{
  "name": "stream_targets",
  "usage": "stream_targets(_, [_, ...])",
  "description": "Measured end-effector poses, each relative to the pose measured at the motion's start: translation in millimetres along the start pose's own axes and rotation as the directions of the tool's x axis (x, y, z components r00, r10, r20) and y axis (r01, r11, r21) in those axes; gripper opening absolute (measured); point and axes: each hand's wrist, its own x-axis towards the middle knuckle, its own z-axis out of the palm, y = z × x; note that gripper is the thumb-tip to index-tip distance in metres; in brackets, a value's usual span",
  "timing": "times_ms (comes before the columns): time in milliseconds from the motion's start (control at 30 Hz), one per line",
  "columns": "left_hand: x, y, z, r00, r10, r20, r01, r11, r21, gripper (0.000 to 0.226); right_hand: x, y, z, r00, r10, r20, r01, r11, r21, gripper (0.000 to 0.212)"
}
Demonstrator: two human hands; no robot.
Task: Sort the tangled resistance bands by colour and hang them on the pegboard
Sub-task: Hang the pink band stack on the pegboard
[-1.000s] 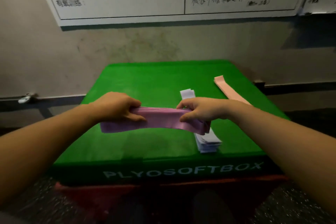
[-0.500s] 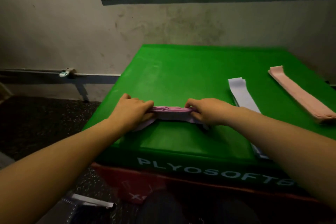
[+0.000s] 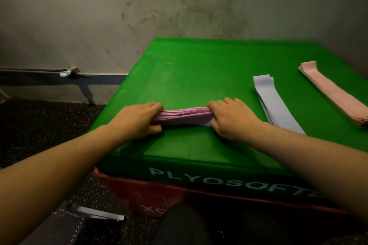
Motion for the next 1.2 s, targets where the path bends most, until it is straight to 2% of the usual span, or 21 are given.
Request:
stream_targets(100, [-0.2,-8.1,-2.4,0.999,0.034,0.008,-0.034,0.999,-0.039,0.026,-4.2,4.3,6.3,0.999,-0.005,-0.044,0.006,0.999,0.04,0.026])
stream_targets(167, [0.2,-13.3,-5.7,0.998,0.057,-0.013,-0.058,0.993,-0.104,0.019,-3.1,5.9,3.3,0.999,0.009,-0.044,-0.005,0.994,0.106,0.014])
stream_targets(233, [-1.1,-15.7,-8.1,0.998,0.057,-0.031,-0.061,0.986,-0.154,0.019,-0.2,7.1,-2.8,1.0,0.015,-0.004,-0.015,0.987,0.163,0.01])
stream_targets(333, [-1.8,-14.8,-5.6,0.997,0.082,-0.012,-0.083,0.988,-0.129,0.024,3.9,7.0,-9.0,0.995,0.061,0.08,-0.077,0.973,0.217,0.014])
stream_targets(500, [-0.7,-15.1,-4.2,0.994,0.099,0.049,-0.099,0.995,0.004,0.033,15.6,-9.2,-11.7,0.985,0.124,0.121,-0.115,0.99,-0.083,0.03])
stream_targets(633, [-2.9,-16.4,-4.4,0.997,0.041,0.058,-0.04,0.999,-0.012,0.032,18.7,-12.9,-1.0,0.996,0.062,0.058,-0.055,0.993,-0.107,0.025])
stream_targets(833, [-3.9,-16.8,1.2,0.997,0.016,0.07,-0.001,0.976,-0.216,0.015,4.3,4.5,11.3,0.997,-0.034,-0.063,0.037,0.998,0.048,0.023])
stream_targets(933, [-8.1,-14.1,-2.8,0.996,-0.03,0.088,0.054,0.96,-0.277,0.012,1.7,8.4,8.8,0.996,-0.067,-0.06,0.073,0.993,0.098,0.022])
stream_targets(1100, [-38.4,-16.4,-28.6,0.99,-0.131,0.052,0.14,0.959,-0.246,0.013,2.6,-0.5,-8.2,0.997,-0.041,-0.067,0.058,0.96,0.273,0.015])
stream_targets(1200, [-78.0,-23.7,-53.5,0.981,-0.183,0.062,0.193,0.952,-0.239,0.009,6.7,-26.3,-27.4,0.991,-0.07,-0.115,0.111,0.91,0.399,0.012])
